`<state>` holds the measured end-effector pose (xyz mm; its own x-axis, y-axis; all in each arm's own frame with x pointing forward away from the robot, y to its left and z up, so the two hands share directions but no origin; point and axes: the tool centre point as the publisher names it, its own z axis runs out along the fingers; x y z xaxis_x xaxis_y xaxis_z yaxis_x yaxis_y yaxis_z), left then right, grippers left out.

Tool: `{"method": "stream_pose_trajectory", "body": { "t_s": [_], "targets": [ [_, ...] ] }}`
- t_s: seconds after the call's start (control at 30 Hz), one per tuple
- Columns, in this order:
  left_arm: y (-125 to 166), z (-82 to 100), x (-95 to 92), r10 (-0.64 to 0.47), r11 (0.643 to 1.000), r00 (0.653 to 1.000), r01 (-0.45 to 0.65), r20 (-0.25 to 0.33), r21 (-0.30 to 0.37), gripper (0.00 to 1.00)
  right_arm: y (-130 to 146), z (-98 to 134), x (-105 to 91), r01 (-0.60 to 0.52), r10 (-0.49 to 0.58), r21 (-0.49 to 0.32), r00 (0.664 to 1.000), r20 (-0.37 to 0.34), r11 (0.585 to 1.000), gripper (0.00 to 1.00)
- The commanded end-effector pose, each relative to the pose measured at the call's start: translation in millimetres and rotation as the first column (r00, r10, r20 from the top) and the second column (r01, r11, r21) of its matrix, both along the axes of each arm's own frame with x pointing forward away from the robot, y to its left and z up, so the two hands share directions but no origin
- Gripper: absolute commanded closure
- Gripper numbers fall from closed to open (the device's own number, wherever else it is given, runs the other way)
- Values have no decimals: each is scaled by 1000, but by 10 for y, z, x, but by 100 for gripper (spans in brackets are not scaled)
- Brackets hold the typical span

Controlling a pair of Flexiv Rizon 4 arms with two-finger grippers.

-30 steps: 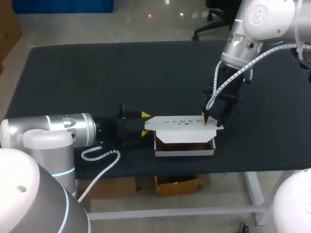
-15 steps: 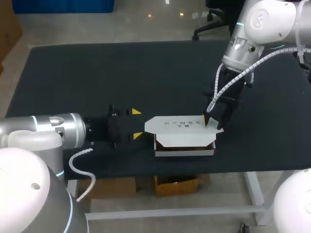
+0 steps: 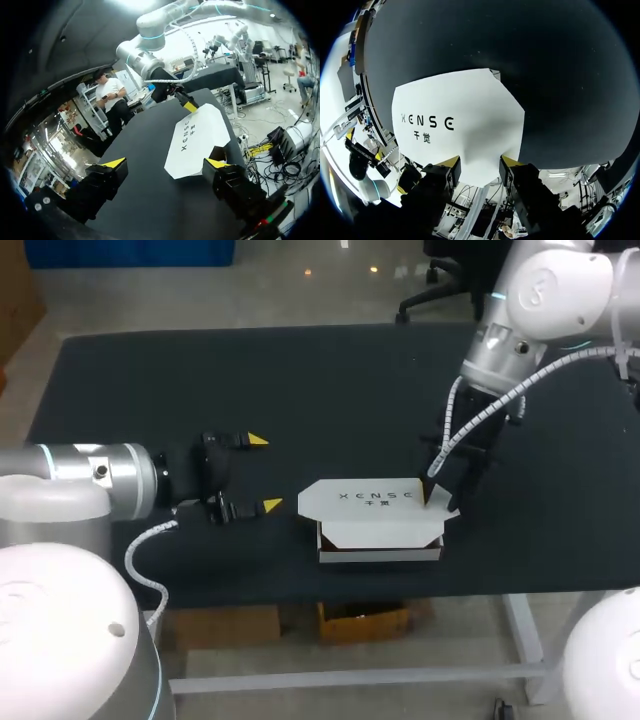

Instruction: Assemble the packaging by folding the flat box into shape, placing the metal phone stand inside, and closing the box properly

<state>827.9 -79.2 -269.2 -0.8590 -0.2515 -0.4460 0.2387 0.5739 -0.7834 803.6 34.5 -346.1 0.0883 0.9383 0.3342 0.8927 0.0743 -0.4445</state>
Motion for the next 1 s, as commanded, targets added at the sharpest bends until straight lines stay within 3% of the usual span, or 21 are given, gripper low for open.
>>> {"method": "stream_pose_trajectory", "body": {
  "t_s": [0.03,0.07,0.13,0.63,0.77,0.87,0.9,0.93,1.0],
  "targets": [
    [-95,82,101,47,997,994,-39,-103,72,0,-13,-2,-33,5,-5,-1,1000,9,1000,52],
    [-99,95,107,85,992,995,-78,-58,103,0,-15,-2,-34,6,-6,-2,1000,10,1000,53],
    [-109,135,82,123,969,982,-150,143,196,0,-21,-7,-37,7,-7,-2,1000,11,1000,53],
    [-109,135,82,123,969,982,-150,143,196,0,-28,-35,-42,12,-12,-1,1000,29,1000,53],
    [-294,205,105,195,951,979,-202,56,235,0,-34,-30,-43,14,-14,-3,999,34,1000,53],
    [-409,267,101,276,924,960,-250,-54,288,0,-35,-29,-45,17,-17,-4,999,44,1000,53],
    [-444,294,116,333,904,936,-284,-111,321,0,-35,-30,-45,19,-19,-3,999,46,1000,53],
    [-460,303,125,324,911,935,-267,-144,313,0,-38,-35,-47,24,-24,-1,999,49,1000,53],
    [-477,335,164,409,879,880,-310,-241,361,0,-41,-48,-49,31,-31,5,998,54,1000,53]
  ]
}}
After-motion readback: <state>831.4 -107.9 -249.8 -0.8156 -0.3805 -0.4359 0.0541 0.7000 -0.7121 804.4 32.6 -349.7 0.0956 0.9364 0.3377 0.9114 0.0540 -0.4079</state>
